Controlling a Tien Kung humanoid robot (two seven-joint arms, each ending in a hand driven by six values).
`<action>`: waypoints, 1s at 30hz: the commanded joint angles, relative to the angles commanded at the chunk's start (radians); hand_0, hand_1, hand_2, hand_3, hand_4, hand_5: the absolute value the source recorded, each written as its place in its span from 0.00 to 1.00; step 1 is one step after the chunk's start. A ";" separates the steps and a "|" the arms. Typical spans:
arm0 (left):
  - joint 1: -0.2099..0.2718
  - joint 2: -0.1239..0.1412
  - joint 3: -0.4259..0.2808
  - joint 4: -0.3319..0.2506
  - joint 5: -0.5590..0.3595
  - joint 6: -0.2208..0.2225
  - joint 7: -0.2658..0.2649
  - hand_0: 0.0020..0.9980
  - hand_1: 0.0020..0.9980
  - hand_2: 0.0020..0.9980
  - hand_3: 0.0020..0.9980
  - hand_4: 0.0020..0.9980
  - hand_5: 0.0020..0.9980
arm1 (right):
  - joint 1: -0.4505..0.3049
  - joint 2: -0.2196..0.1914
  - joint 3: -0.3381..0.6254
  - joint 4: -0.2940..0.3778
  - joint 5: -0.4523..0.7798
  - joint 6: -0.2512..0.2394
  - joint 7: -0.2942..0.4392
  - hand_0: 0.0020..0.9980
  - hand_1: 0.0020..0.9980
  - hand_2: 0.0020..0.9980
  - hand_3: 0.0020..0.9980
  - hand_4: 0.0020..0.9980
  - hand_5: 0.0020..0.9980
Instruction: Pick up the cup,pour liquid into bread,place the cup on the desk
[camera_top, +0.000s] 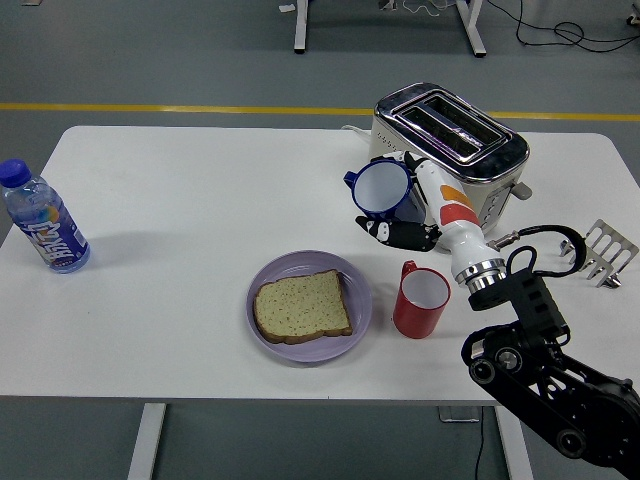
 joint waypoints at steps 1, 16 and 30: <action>0.000 0.000 -0.001 0.000 0.002 0.000 0.001 0.69 0.69 0.70 0.55 0.25 1.00 | 0.002 0.000 -0.003 -0.003 -0.021 -0.003 0.001 0.27 0.27 0.42 0.46 0.79 0.05; 0.001 0.000 -0.002 0.000 0.003 0.001 0.001 0.69 0.69 0.70 0.55 0.25 1.00 | 0.042 -0.011 -0.054 -0.034 -0.270 -0.004 -0.016 0.28 0.28 0.42 0.46 0.79 0.05; 0.001 0.000 0.000 0.000 -0.003 0.001 -0.001 0.69 0.69 0.70 0.55 0.25 1.00 | 0.091 -0.021 -0.100 -0.062 -0.450 0.030 -0.038 0.29 0.28 0.43 0.46 0.79 0.05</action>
